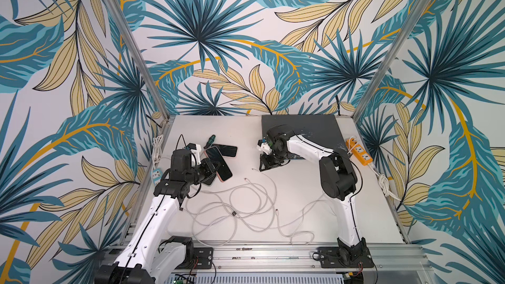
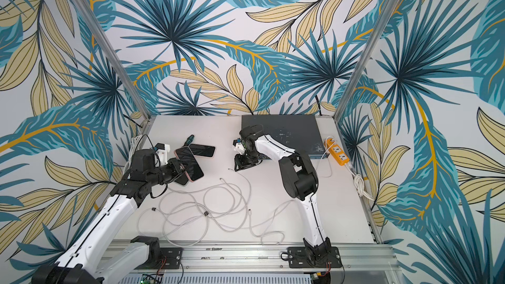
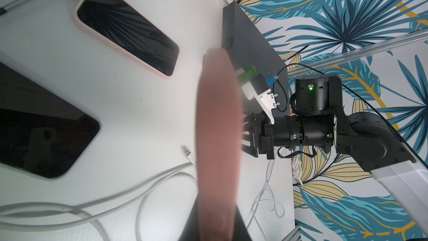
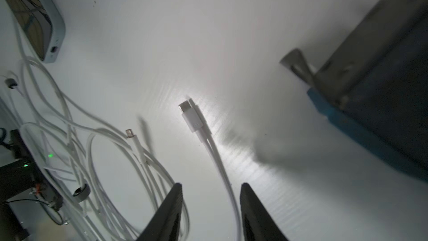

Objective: Plug the charging cable into the phone
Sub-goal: Pick up the charging cable from the center of the board.

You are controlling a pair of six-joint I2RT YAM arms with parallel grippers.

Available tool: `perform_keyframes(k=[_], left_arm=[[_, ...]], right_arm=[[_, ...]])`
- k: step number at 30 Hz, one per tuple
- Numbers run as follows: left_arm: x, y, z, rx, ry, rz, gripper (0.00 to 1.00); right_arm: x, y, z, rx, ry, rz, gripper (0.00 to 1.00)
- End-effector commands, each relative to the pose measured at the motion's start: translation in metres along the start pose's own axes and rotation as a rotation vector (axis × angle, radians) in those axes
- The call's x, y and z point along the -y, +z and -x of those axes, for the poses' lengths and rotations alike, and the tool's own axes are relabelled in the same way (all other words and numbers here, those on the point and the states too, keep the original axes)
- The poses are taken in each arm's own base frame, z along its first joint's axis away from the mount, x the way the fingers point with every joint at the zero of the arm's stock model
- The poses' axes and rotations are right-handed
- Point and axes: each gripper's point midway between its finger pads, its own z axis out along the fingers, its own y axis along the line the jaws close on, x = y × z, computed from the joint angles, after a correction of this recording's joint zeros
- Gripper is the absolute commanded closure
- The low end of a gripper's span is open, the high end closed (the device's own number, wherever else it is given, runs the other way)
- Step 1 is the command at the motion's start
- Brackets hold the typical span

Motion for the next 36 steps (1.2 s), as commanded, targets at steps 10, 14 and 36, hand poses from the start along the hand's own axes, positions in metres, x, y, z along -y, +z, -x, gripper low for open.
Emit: perform_keyframes(k=[10,14,36], left_arm=[[-0.012,0.001,0.014,0.042,-0.033,0.058,1.00],[-0.014,0.000,0.014,0.044,-0.025,0.070,1.00],[-0.016,0.000,0.014,0.044,-0.028,0.070,1.00]], right_arm=[[0.011,0.016,0.023,0.004,-0.301,-0.307,0.58],[0.004,0.029,0.022,-0.028,-0.342,-0.299,0.59],[-0.037,0.011,0.022,0.069,-0.391,-0.189,0.57]])
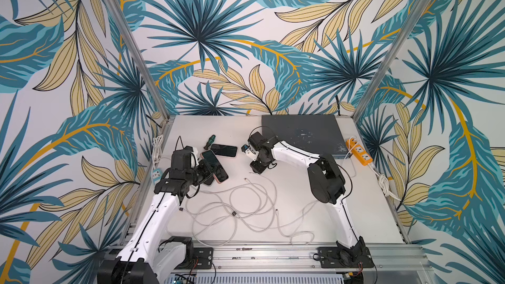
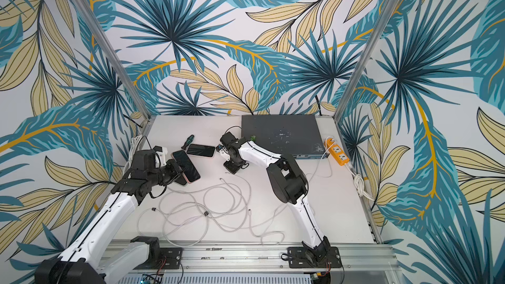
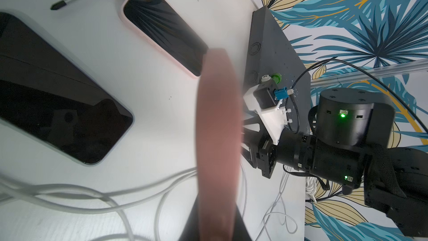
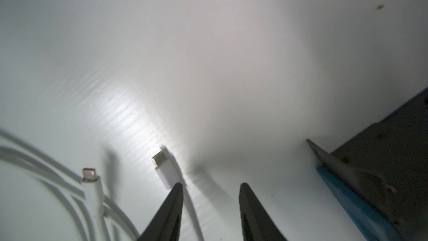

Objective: Plug the charging cable into the phone
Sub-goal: Pick up the charging cable from the center of the board.

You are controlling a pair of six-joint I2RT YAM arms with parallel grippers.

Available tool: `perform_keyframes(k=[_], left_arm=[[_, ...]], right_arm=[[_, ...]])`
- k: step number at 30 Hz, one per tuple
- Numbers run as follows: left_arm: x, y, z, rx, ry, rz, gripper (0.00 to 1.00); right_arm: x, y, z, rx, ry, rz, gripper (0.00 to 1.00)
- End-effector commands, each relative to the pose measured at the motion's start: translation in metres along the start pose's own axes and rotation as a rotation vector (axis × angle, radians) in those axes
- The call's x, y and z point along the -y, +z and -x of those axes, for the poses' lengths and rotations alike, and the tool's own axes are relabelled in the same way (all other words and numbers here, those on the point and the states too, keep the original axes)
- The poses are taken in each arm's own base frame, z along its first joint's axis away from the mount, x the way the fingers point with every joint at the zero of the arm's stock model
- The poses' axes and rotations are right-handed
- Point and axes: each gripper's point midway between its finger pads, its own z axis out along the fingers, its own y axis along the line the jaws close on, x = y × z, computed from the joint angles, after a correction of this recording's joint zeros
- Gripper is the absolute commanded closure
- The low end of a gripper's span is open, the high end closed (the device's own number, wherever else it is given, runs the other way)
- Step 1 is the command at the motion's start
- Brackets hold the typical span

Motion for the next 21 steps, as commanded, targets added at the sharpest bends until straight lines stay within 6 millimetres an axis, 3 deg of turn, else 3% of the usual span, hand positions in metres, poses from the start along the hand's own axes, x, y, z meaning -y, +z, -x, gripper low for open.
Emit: perform_keyframes(k=[1,4,16,21], left_arm=[[0.011,-0.005,0.011,0.039,0.030,-0.035,1.00],[0.010,-0.004,0.010,0.038,0.030,-0.034,1.00],[0.009,-0.005,0.010,0.036,0.030,-0.031,1.00],[0.009,-0.005,0.010,0.037,0.031,-0.027,1.00]], right_arm=[[-0.019,-0.010,0.004,0.040,-0.035,0.061,0.57],[-0.028,-0.004,0.001,0.020,-0.065,0.079,0.58],[-0.023,0.040,-0.032,-0.120,-0.084,0.052,0.62],[-0.021,0.047,-0.038,-0.141,-0.082,0.045,0.72]])
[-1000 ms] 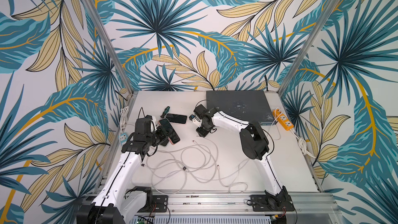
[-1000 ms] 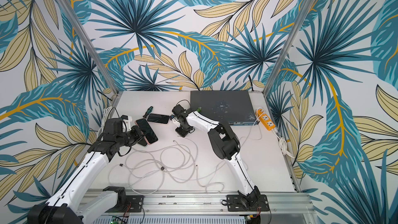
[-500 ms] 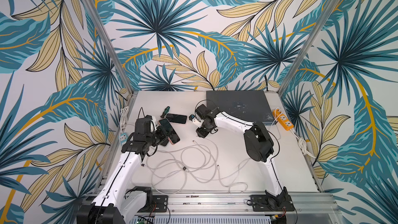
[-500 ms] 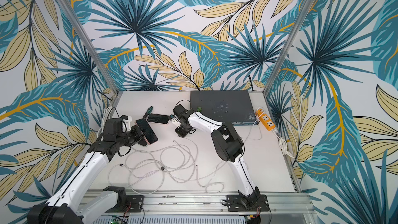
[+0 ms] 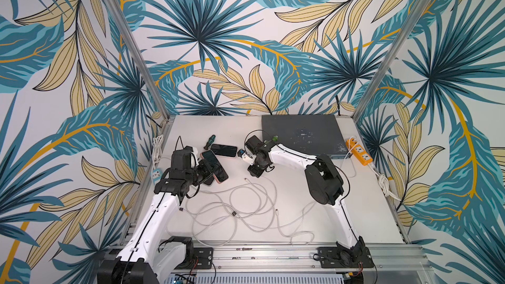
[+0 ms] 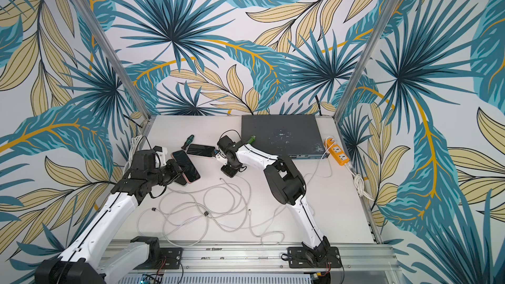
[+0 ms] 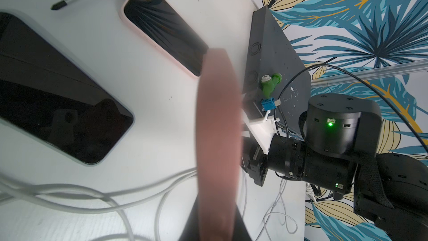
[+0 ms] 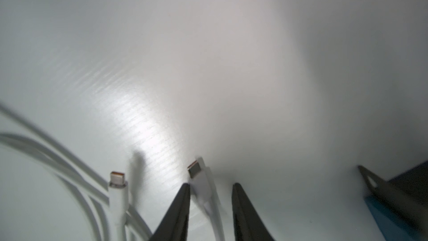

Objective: Plug the charging cable into the phone
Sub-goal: Pick up the charging cable from the center of the board.

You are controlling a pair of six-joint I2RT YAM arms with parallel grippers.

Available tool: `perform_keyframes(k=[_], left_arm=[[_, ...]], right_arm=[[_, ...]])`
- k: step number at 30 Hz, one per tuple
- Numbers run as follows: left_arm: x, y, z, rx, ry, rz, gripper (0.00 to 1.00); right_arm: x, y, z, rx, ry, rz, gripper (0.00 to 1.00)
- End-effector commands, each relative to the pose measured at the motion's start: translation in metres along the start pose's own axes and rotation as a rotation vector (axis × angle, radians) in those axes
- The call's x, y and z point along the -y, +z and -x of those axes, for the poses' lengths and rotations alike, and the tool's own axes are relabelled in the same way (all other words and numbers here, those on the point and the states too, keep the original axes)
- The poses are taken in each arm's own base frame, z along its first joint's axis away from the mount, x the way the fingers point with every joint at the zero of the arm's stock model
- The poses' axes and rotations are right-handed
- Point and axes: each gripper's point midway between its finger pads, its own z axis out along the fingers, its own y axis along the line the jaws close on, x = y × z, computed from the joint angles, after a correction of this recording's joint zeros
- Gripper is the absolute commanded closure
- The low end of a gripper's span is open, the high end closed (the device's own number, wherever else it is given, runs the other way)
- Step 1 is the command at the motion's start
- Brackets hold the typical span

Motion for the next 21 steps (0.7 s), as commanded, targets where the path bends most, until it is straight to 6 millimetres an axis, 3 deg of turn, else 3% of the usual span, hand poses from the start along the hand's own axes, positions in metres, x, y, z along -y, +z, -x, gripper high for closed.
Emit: perform_keyframes(k=[1,7,10,16,18,21], left_arm=[[0.009,-0.005,0.010,0.036,0.031,-0.028,1.00],[0.010,-0.004,0.011,0.038,0.032,-0.033,1.00],[0.017,-0.002,0.012,0.031,0.041,-0.069,1.00],[0.059,-0.007,0.030,0.058,0.127,-0.226,1.00],[0.085,-0.012,0.041,0.065,0.164,-0.314,1.00],[0.126,-0.024,0.058,0.091,0.222,-0.448,1.00]], right_arm=[[-0.004,0.032,-0.037,-0.134,0.003,0.017,0.74],[0.000,0.025,-0.037,-0.117,0.003,-0.014,1.00],[0.010,0.006,-0.022,-0.038,0.041,-0.033,1.00],[0.045,-0.079,0.028,0.277,0.227,0.029,1.00],[0.052,-0.120,0.043,0.415,0.295,0.093,1.00],[0.048,-0.168,0.055,0.573,0.349,0.234,1.00]])
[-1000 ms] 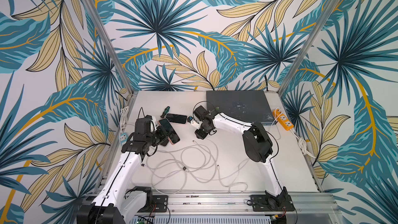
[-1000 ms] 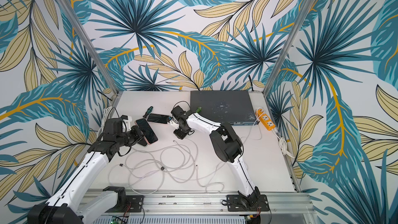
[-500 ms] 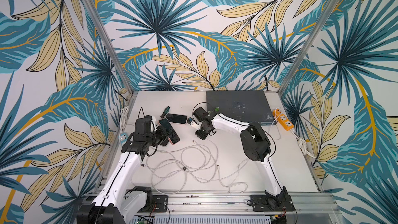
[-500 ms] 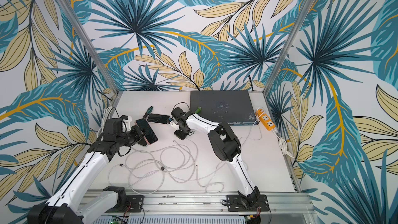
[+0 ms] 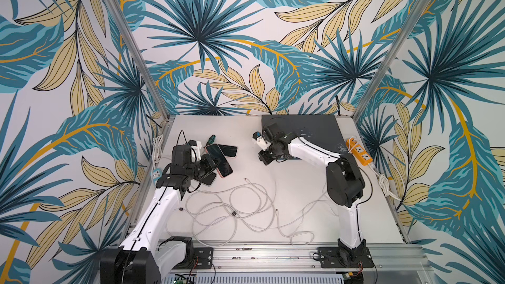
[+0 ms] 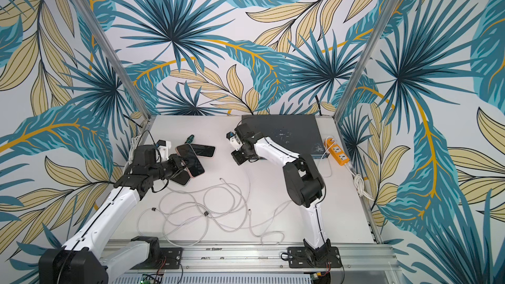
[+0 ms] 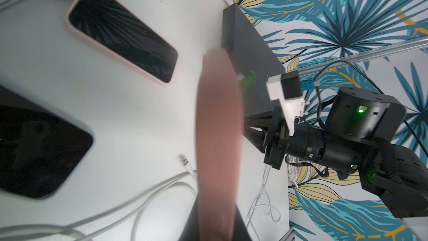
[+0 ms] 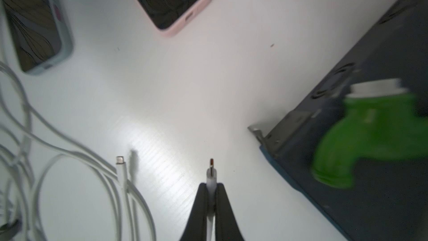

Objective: Plug the charging cable into the phone
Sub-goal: Pick up the charging cable from the center of the board, then insert the charging cable into the phone.

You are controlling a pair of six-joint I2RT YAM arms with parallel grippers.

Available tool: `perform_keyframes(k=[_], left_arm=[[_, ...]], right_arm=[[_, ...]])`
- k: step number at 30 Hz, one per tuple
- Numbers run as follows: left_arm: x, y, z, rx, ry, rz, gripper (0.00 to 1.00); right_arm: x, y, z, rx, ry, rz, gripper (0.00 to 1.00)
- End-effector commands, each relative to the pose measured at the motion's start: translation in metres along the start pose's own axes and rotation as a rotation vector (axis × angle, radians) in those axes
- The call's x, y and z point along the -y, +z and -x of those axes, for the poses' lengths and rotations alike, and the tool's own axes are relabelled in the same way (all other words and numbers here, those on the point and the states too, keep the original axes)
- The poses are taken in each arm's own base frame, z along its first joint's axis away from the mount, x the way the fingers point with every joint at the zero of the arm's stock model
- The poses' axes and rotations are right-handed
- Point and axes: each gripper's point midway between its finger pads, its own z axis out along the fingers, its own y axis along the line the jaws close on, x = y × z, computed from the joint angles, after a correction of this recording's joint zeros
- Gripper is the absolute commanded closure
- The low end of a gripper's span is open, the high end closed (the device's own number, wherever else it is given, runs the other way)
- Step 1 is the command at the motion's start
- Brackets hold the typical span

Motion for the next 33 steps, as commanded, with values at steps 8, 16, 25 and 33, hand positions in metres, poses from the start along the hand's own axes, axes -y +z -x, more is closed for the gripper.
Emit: perform_keyframes(k=[8,16,25,33], left_arm=[[0.171,-0.060,0.070,0.194,0.343,-0.539,1.00],[0.204,-0.070,0.059,0.184,0.450,-0.697,1.00],[0.220,-0.065,0.054,0.109,0.478,-0.786,1.00],[0.232,-0.058,0.039,0.013,0.481,-0.825,1.00]], right_arm=[[-0.093,-0.118,0.050,0.433,0.138,0.570,1.00],[-0.121,-0.145,0.053,0.515,0.124,0.802,1.00],[-0.156,-0.157,0.038,0.491,0.015,0.928,1.00],[-0.172,-0.166,0.032,0.502,-0.074,0.958,1.00]])
